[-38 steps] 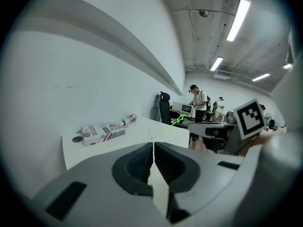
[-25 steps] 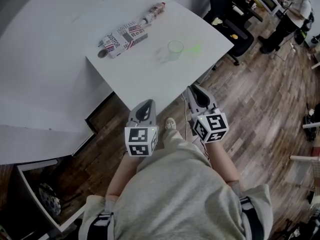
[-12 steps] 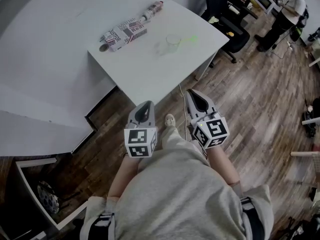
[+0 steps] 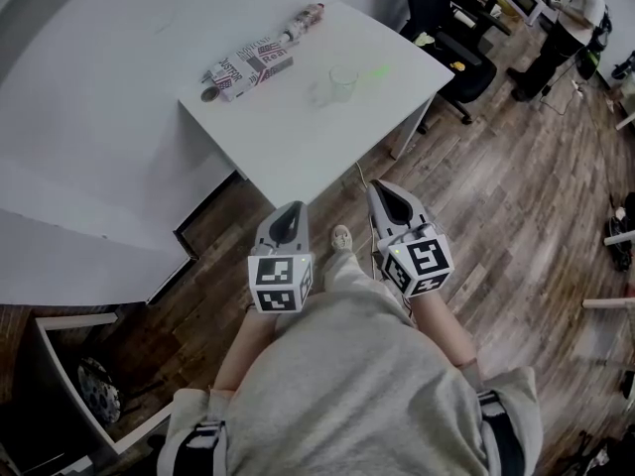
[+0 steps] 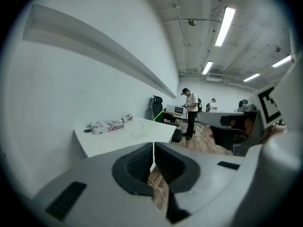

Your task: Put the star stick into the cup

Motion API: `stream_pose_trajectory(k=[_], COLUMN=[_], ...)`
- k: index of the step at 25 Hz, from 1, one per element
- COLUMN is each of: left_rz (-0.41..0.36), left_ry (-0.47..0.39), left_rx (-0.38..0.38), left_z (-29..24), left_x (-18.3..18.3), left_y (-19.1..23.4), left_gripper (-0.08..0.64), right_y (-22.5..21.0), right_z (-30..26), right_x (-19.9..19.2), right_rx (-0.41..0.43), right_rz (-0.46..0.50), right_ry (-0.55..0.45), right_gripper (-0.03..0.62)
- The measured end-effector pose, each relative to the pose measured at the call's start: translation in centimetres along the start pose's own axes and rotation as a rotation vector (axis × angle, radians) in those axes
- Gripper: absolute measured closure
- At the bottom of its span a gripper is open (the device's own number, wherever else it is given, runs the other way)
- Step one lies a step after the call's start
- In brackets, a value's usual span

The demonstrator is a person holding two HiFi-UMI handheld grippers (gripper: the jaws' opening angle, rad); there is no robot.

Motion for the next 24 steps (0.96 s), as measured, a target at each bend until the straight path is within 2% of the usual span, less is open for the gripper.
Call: stream_pose_trajectory(k=[24], left_rz=[0.002], left_ry=[0.003], left_rx=[-0.008], left_z=[-0.32], left_x=[0.03], left_y=[-0.13], left_gripper=[0.551], right_y=[0.06], right_z=[-0.11], right_x=[0.34], right_rx=[0.003], right_rz=[0.010], right_ry=[-0.007], right_gripper=[0.597])
Point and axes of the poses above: the fingertips, and each gripper's own axes: z backward along the fingers, y to its left, x out of its top, the point moved 8 cm from there along z, backward along the fingers, and after that the axes turned 11 degrees about -z, right-handed, at the moved point
